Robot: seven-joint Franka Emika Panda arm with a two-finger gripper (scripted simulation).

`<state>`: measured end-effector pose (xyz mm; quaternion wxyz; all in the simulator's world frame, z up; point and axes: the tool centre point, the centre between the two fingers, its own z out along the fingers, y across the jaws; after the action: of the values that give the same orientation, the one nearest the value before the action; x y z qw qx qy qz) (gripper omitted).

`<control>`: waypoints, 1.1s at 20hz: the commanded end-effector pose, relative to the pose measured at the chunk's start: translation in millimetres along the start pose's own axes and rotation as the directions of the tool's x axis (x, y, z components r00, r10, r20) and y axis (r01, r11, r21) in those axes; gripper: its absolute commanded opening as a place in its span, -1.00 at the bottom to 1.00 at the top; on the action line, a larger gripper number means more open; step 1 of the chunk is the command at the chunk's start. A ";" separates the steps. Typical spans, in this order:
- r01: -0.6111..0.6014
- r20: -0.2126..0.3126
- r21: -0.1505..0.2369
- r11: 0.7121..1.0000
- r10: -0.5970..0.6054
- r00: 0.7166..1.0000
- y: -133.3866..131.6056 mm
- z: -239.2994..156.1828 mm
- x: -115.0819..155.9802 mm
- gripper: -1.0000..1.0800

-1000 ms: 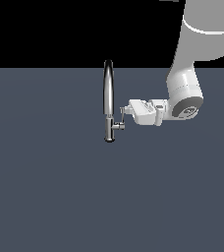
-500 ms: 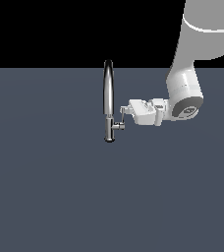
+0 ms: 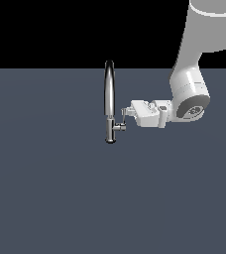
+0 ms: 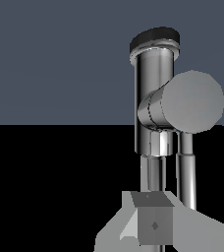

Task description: Turn on the faucet by rotating a designated handle.

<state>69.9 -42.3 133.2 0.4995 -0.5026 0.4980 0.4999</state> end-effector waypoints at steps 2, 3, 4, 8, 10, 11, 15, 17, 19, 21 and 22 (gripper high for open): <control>-0.001 0.001 -0.002 1.000 0.001 1.000 9.1 0.0 -2.6 -1.00; -0.001 0.001 -0.002 1.000 0.001 1.000 11.4 0.0 -3.2 -1.00; -0.001 0.001 -0.002 1.000 0.001 1.000 13.9 0.0 -3.8 -1.00; -0.001 0.001 -0.002 1.000 0.001 1.000 23.8 -0.1 -6.3 -1.00; -0.001 0.001 -0.002 1.000 0.001 1.000 19.3 4.2 -2.8 -1.00; -0.001 0.001 -0.002 1.000 0.001 1.000 22.5 4.0 -1.5 -1.00; -0.001 0.001 -0.002 1.000 0.001 1.000 35.6 2.9 4.0 -1.00; -0.001 0.001 -0.002 1.000 0.001 1.000 42.4 2.4 6.9 -1.00; -0.001 0.001 -0.002 1.000 0.001 1.000 49.4 1.8 9.8 -1.00; -0.001 0.001 -0.002 1.000 0.001 1.000 56.5 1.2 12.8 -1.00; -0.001 0.001 -0.002 1.000 0.001 1.000 60.1 0.9 14.3 -1.00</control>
<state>23.2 -35.2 129.0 0.5033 -0.5090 0.4912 0.4963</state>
